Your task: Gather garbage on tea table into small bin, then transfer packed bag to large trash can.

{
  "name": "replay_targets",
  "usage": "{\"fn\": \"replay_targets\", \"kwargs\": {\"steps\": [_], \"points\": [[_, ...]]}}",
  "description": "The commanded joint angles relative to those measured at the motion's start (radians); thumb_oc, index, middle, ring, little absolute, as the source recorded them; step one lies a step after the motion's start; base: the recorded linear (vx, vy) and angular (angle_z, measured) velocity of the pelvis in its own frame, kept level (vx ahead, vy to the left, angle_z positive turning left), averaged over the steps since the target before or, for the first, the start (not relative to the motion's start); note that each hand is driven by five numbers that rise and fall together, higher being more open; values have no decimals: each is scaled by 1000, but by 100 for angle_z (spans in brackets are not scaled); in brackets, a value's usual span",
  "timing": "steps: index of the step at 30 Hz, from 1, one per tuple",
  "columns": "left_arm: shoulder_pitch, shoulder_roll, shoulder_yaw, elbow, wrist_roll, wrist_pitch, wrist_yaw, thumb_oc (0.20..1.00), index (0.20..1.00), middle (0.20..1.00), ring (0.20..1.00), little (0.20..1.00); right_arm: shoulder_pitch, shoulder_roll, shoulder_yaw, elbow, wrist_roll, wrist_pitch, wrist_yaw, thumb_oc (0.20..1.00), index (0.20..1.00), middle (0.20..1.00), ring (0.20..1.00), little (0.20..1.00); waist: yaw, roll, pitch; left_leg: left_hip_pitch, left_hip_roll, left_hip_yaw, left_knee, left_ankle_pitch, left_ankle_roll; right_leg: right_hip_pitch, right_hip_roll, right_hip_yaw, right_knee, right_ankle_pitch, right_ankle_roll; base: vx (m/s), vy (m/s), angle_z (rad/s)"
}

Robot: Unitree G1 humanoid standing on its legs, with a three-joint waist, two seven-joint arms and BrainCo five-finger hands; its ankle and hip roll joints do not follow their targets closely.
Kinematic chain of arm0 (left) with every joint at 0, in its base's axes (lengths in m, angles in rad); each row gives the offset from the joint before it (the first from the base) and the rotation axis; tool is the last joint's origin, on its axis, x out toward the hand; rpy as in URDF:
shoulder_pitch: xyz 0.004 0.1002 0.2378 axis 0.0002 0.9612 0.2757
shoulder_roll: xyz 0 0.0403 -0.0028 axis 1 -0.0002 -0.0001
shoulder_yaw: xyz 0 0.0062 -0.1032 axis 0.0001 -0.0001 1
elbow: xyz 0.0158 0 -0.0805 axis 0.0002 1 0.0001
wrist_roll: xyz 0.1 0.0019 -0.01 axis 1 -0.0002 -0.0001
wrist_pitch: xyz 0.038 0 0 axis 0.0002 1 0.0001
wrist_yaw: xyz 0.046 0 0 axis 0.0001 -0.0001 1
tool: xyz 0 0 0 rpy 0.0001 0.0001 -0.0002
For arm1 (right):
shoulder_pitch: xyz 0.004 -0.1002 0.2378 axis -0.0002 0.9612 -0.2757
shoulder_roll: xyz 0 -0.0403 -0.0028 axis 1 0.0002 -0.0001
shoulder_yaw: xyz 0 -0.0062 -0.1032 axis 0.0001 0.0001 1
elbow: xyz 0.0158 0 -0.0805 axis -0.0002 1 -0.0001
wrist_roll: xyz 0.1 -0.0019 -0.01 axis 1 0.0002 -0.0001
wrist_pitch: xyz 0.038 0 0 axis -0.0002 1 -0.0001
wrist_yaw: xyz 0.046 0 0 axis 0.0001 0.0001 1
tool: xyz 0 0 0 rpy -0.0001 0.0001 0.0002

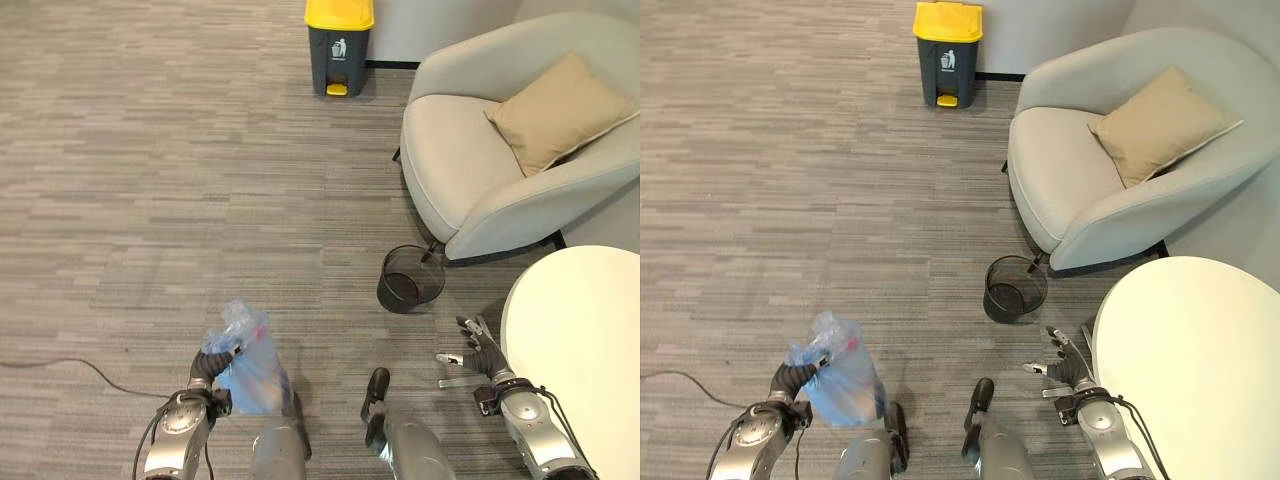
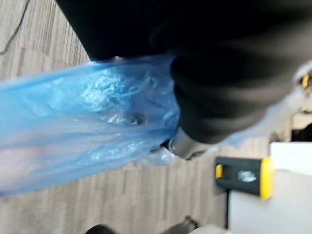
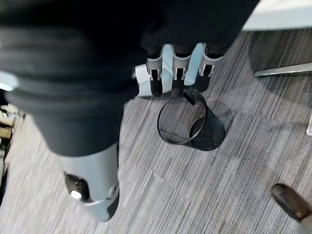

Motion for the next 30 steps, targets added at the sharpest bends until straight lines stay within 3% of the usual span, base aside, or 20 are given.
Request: {"fn": "replay_targets", "kwargs": {"steps": [1, 2, 3, 6, 12, 17, 20, 22, 23, 24, 25, 26, 29, 30], "points": [[4, 60, 27, -56, 37, -57, 8, 200, 200, 200, 200, 200, -13, -26, 7, -37, 26, -38, -18, 1000, 1000, 1000, 1000, 1000, -10, 25, -29, -3, -38, -17, -15, -88, 11, 129, -59, 48, 70, -131, 94, 78, 119, -11], [-4, 66, 24, -54, 40, -56, 12, 200, 200, 200, 200, 200, -17, -21, 9, -37, 29, -38, -20, 1000, 1000, 1000, 1000, 1000, -12, 26, -23, 2, -45, -23, -15, -91, 18, 106, -61, 72, 112, -121, 100, 92, 209, 3], [-19, 72, 14, -54, 49, -58, 16, 200, 200, 200, 200, 200, -21, -15, 11, -46, 32, -39, -24, 1000, 1000, 1000, 1000, 1000, -30, 30, -11, 19, -62, -34, -43, -69, 31, 43, -21, 140, 150, -99, 89, 46, 142, 14], [-27, 72, 10, -55, 48, -60, 19, 200, 200, 200, 200, 200, -28, -16, 17, -48, 39, -40, -23, 1000, 1000, 1000, 1000, 1000, -42, 36, -6, 45, -77, -51, -65, -74, 36, 0, 10, 189, 136, -93, 85, 123, 92, 40], [-46, 57, -6, -44, 46, -59, 23, 200, 200, 200, 200, 200, -43, -25, 23, -46, 48, -38, -31, 1000, 1000, 1000, 1000, 1000, -68, 36, 17, 131, -129, -112, -95, -124, 45, -98, 38, 204, -1, -7, 103, 231, 23, 18], [-52, 37, -17, -31, 54, -57, 20, 200, 200, 200, 200, 200, -31, -33, 23, -54, 38, -32, -28, 1000, 1000, 1000, 1000, 1000, -98, 36, 10, 214, -165, -176, -119, -163, 26, -163, 48, 190, -92, 56, 126, 336, -65, 36], [-46, 33, -21, -35, 57, -56, 18, 200, 200, 200, 200, 200, -16, -38, 18, -65, 41, -33, -24, 1000, 1000, 1000, 1000, 1000, -109, 39, 4, 254, -164, -207, -125, -188, 13, -163, 43, 191, -94, 61, 128, 315, -148, 75], [-26, 23, -20, -35, 58, -53, 12, 200, 200, 200, 200, 200, 1, -49, 14, -64, 40, -38, -18, 1000, 1000, 1000, 1000, 1000, -124, 59, -28, 285, -128, -213, -92, -196, -28, -132, 44, 194, -72, 50, 100, 590, -370, 70], [-18, 19, -24, -37, 55, -51, 7, 200, 200, 200, 200, 200, 6, -56, 11, -61, 43, -43, -16, 1000, 1000, 1000, 1000, 1000, -130, 76, -38, 264, -79, -194, -12, -137, -69, -96, 59, 179, -65, 23, 79, 492, -392, 69], [-17, 18, -26, -39, 53, -50, 4, 200, 200, 200, 200, 200, 7, -63, 9, -58, 42, -42, -17, 1000, 1000, 1000, 1000, 1000, -132, 80, -40, 243, -60, -186, 48, -98, -83, -76, 68, 174, -66, 8, 68, 249, -224, 44], [-17, 19, -26, -39, 53, -50, 4, 200, 200, 200, 200, 200, 7, -63, 10, -58, 42, -42, -17, 1000, 1000, 1000, 1000, 1000, -135, 76, -43, 238, -65, -189, 46, -92, -82, -79, 62, 173, -69, 11, 69, 298, -207, 12], [-28, 12, -35, -32, 46, -55, 7, 200, 200, 200, 200, 200, -6, -77, 13, -41, 46, -41, -27, 1000, 1000, 1000, 1000, 1000, -136, 78, -44, 184, -33, -156, 143, -17, -85, -25, 89, 170, -81, -34, 39, 320, -175, 7], [-40, 8, -43, -28, 43, -54, 10, 200, 200, 200, 200, 200, -17, -86, 17, -39, 48, -40, -32, 1000, 1000, 1000, 1000, 1000, -131, 71, -39, 129, -34, -143, 129, -41, -62, 0, 90, 185, -83, -58, 35, 252, -90, -24], [-48, 6, -52, -28, 49, -55, 12, 200, 200, 200, 200, 200, -23, -92, 16, -33, 52, -42, -38, 1000, 1000, 1000, 1000, 1000, -122, 62, -30, 66, -42, -143, 97, -87, -48, 26, 88, 199, -82, -82, 35, 210, -43, -57]]}}
